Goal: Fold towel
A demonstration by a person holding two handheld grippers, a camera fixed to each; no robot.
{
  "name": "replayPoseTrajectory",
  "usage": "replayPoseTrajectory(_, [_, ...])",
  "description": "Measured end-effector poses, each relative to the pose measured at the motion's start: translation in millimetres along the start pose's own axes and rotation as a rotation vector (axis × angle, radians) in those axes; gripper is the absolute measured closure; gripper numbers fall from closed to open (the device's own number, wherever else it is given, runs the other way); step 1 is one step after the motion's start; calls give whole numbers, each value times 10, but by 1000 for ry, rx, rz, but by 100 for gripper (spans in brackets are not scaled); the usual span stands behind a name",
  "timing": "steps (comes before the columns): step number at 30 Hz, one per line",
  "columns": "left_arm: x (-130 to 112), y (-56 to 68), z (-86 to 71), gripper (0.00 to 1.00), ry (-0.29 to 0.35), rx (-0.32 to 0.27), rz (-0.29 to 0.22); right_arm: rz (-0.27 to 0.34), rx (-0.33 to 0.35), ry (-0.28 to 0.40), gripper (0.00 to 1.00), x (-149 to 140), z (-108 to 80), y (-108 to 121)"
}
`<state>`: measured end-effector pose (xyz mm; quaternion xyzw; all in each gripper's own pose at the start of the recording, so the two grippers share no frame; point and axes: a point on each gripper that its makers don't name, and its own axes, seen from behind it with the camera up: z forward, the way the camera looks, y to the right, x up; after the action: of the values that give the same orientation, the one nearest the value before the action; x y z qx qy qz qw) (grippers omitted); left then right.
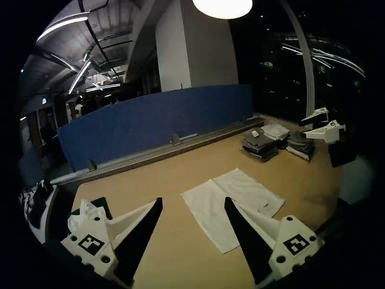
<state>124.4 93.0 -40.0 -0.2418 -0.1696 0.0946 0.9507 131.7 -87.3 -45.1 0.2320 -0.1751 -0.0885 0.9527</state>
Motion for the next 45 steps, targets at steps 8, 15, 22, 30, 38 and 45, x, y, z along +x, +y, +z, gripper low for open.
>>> replayPoseTrajectory(8, [-266, 155, 133, 4, -41, -35, 10, -12, 5, -19, 0, -174, 122, -57])
replayPoseTrajectory(15, [-590, 274, 292, 4, -84, -61, 26, -3, 19, -42, 0, -449, 280, -152])
replayPoseTrajectory(22, [-961, 419, 472, 4, -136, -94, 41, -4, 34, -77, 0, -794, 429, -253])
replayPoseTrajectory(30, [-1368, 602, 673, 4, -197, -141, 56, -10, 57, -116, 0, -1172, 593, -360])
replayPoseTrajectory(38, [-1699, 740, 807, 4, -256, -175, 94, -28, 83, -178, 0, -1529, 713, -476])
replayPoseTrajectory(45, [-1923, 799, 862, 4, -306, -193, 89, -24, 103, -227, 0, -1805, 773, -545])
